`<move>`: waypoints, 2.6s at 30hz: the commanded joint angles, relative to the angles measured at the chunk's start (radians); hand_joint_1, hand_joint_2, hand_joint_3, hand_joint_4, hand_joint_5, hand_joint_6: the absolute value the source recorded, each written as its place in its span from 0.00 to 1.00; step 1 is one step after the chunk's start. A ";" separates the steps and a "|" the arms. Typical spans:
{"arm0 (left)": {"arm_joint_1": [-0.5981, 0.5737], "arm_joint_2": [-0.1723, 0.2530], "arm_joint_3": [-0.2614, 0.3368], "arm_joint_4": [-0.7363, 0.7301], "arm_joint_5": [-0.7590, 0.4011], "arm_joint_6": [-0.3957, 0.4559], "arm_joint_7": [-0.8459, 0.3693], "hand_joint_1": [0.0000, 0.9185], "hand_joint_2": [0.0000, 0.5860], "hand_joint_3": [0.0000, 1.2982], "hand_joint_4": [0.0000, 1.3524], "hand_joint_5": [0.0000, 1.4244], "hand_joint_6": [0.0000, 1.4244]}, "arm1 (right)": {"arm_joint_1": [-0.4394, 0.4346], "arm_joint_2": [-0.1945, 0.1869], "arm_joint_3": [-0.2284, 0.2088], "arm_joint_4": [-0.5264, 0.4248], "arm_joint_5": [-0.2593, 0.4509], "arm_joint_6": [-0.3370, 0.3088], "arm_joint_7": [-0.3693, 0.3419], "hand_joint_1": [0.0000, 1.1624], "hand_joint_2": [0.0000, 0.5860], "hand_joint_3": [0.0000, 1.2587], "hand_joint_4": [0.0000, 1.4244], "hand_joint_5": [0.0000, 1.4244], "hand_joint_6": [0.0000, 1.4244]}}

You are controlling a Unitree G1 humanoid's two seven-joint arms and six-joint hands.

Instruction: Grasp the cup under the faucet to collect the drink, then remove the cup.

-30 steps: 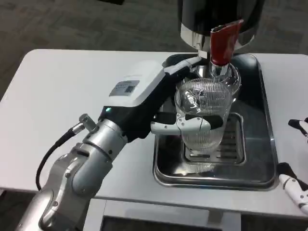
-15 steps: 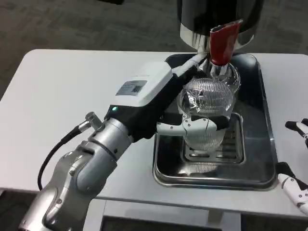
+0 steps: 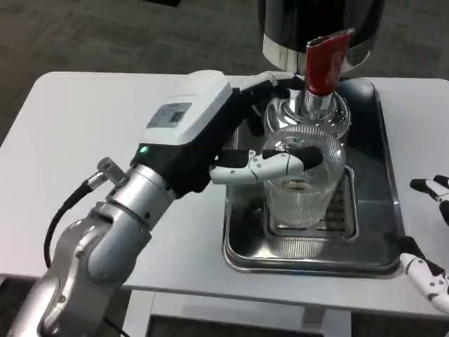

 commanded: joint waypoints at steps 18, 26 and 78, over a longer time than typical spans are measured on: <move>0.219 0.088 0.306 -0.412 -0.279 0.059 -0.080 0.11 0.24 0.27 0.28 0.38 0.56 | -0.010 -0.006 0.033 -0.009 0.004 0.034 -0.012 0.34 0.81 0.11 0.03 0.03 0.08; 0.016 0.105 0.281 -0.366 -0.519 0.120 -0.236 0.00 0.25 0.28 0.26 0.30 0.31 | -0.015 -0.007 0.032 -0.013 0.010 0.039 -0.011 0.34 0.81 0.11 0.03 0.03 0.08; -0.194 0.096 0.113 -0.177 -0.674 0.253 -0.561 0.00 0.18 0.19 0.14 0.21 0.19 | 0.006 -0.001 0.029 -0.022 0.033 0.055 -0.035 0.34 0.81 0.11 0.04 0.03 0.08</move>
